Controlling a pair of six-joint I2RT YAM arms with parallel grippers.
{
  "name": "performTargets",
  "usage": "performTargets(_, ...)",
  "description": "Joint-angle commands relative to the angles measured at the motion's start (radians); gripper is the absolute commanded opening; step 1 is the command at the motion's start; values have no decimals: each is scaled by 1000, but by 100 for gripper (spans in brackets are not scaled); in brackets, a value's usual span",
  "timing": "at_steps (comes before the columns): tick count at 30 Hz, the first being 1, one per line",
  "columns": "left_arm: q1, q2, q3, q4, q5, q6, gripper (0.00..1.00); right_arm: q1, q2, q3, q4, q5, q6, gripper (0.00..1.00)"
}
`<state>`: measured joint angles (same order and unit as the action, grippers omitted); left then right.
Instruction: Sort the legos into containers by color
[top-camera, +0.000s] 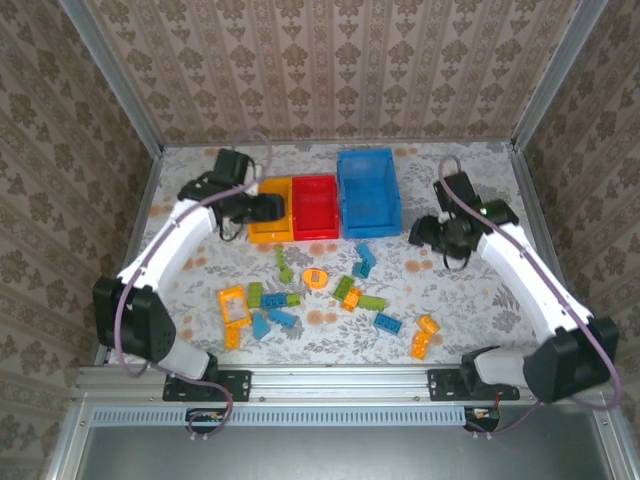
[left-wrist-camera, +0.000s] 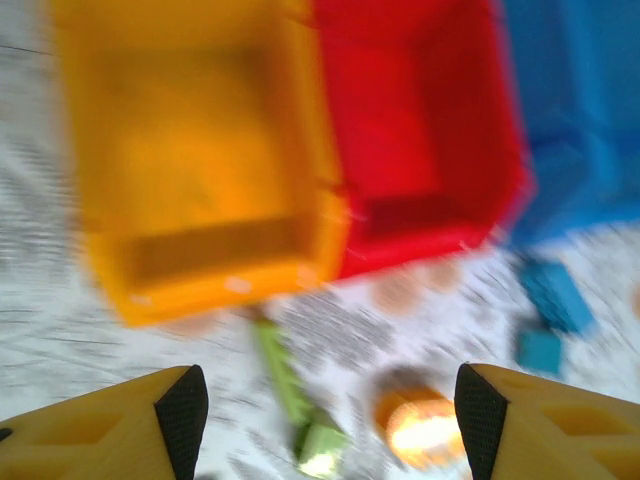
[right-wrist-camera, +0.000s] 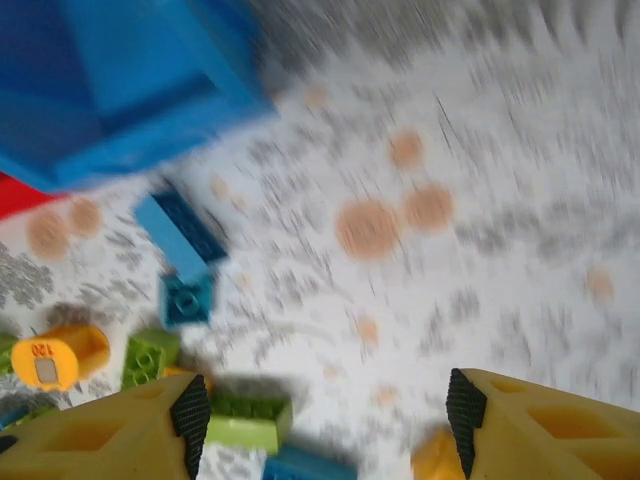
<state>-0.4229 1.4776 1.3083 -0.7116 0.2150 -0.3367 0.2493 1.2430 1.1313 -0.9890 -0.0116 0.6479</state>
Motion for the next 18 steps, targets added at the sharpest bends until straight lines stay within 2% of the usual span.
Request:
performTargets(1,-144,-85,-98,52,86,58,70,10,-73,-163,-128,-70,256,71)
performTargets(5,-232,-182,-219,101,104,25,73,1,-101,-275,-101,-127,330,79)
performTargets(9,-281,-226,-265,58,95,37,73,3,-98,-390,-30,-212,443,89)
performTargets(14,-324,-254,-284,50,158,66,73,3,-122,-545,109,-244,542,92)
performTargets(18,-352,-267,-301,73,181,53,73,2,-104,-603,203,-244,575,88)
